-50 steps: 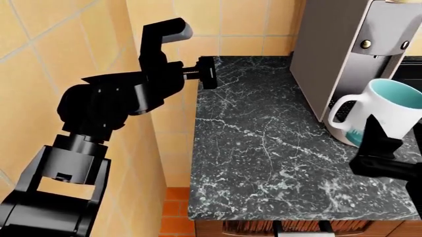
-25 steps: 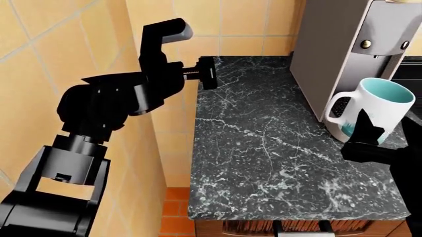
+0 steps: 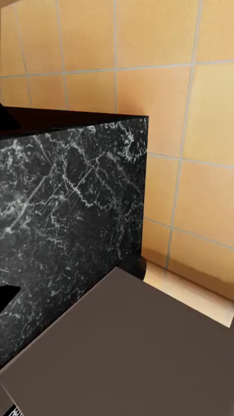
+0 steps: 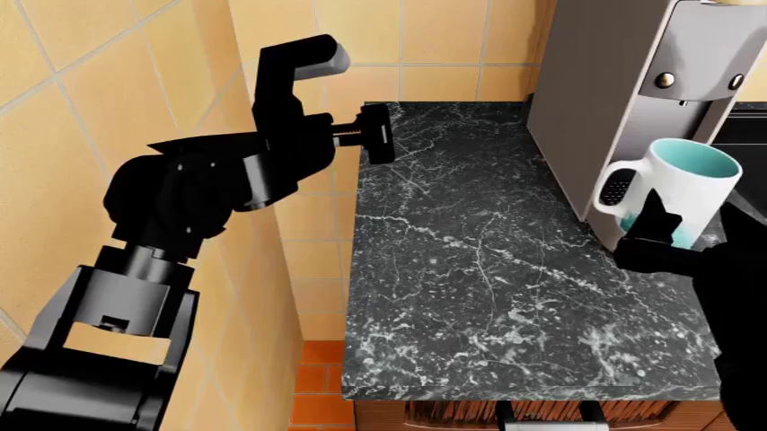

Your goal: Pick the mug from the cabinet, place it under the coffee machine dispenser, and press the start button.

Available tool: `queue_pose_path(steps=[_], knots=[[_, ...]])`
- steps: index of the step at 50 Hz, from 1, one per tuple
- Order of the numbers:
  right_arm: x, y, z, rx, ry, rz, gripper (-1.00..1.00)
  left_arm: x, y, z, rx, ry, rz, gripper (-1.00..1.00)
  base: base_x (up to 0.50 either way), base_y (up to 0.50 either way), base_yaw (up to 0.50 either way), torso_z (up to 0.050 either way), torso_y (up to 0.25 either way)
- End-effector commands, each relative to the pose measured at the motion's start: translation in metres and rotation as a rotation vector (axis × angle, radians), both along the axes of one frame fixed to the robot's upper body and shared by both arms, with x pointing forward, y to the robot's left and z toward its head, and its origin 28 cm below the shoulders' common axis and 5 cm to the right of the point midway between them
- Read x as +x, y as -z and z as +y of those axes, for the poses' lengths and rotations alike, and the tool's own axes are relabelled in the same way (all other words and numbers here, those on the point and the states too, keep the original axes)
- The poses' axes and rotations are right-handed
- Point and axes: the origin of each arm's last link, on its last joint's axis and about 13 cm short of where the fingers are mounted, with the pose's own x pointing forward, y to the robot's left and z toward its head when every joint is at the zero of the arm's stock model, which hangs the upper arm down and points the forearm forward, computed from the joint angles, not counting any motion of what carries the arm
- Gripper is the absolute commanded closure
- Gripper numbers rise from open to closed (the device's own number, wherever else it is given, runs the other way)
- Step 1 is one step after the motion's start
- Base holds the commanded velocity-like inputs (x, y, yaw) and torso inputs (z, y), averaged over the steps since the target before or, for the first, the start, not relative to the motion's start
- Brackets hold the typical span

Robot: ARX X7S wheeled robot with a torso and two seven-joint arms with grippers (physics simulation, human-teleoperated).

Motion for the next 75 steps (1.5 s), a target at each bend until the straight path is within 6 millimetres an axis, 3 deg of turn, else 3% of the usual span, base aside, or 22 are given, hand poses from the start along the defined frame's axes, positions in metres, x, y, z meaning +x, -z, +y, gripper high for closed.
queue_pose_path(steps=[1,58,75], knots=[[0.016,0.002,-0.005,-0.022,0.022,0.009,1.00,-0.001,-0.001,0.001,-0.002,-0.001,-0.001,-1.00,0.00,0.00,0.00,0.000,0.000],[0.064,0.011,-0.038,-0.112,0.063,0.108,1.00,0.001,0.002,0.001,-0.004,0.000,0.007,-1.00,0.00,0.00,0.00,0.000,0.000],[0.078,0.020,-0.039,-0.107,0.073,0.136,1.00,0.001,0.002,0.001,-0.002,0.000,0.007,-1.00,0.00,0.00,0.00,0.000,0.000]])
